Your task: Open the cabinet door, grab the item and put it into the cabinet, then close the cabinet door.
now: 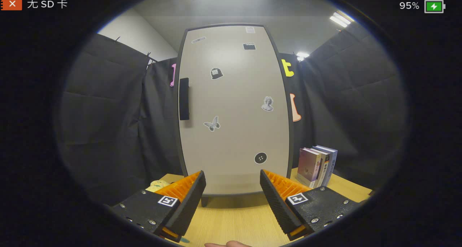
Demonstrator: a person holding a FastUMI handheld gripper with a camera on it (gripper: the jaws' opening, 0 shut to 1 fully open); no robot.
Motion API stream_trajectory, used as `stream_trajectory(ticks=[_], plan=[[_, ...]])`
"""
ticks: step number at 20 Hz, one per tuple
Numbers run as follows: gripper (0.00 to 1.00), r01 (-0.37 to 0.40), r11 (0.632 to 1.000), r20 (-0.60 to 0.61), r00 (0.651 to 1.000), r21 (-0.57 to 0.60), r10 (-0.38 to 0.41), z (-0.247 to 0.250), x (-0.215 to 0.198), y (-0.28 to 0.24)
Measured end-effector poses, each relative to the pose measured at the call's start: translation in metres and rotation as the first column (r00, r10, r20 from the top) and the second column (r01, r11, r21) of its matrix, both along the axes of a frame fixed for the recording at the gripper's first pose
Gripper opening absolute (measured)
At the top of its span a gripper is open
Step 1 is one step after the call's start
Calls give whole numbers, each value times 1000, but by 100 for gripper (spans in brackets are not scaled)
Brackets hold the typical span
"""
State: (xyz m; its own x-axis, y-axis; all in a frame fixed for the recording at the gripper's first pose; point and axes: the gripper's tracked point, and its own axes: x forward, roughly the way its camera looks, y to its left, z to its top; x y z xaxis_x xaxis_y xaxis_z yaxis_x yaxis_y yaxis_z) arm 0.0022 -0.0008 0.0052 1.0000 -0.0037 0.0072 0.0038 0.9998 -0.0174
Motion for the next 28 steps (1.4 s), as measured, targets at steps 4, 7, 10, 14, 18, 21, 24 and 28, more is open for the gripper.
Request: stream_trajectory(ticks=[4,7,10,14,18,21,24,28], plan=[[94,-3,1000,-11,1000,14,3,0,4,-3],[94,0,1000,-11,1000,10,0,0,6,-5],[94,-3,1000,-14,1000,14,3,0,7,-5],[94,-6,1000,-8,1000,8,6,2,6,-3],[94,-12,1000,-7,1000,4,12,5,6,0],[94,-22,999,-1,1000,-26,22,7,8,3],[94,-16,1000,-10,1000,-15,16,4,10,2],[94,-43,999,-32,999,-9,43,3,9,14]])
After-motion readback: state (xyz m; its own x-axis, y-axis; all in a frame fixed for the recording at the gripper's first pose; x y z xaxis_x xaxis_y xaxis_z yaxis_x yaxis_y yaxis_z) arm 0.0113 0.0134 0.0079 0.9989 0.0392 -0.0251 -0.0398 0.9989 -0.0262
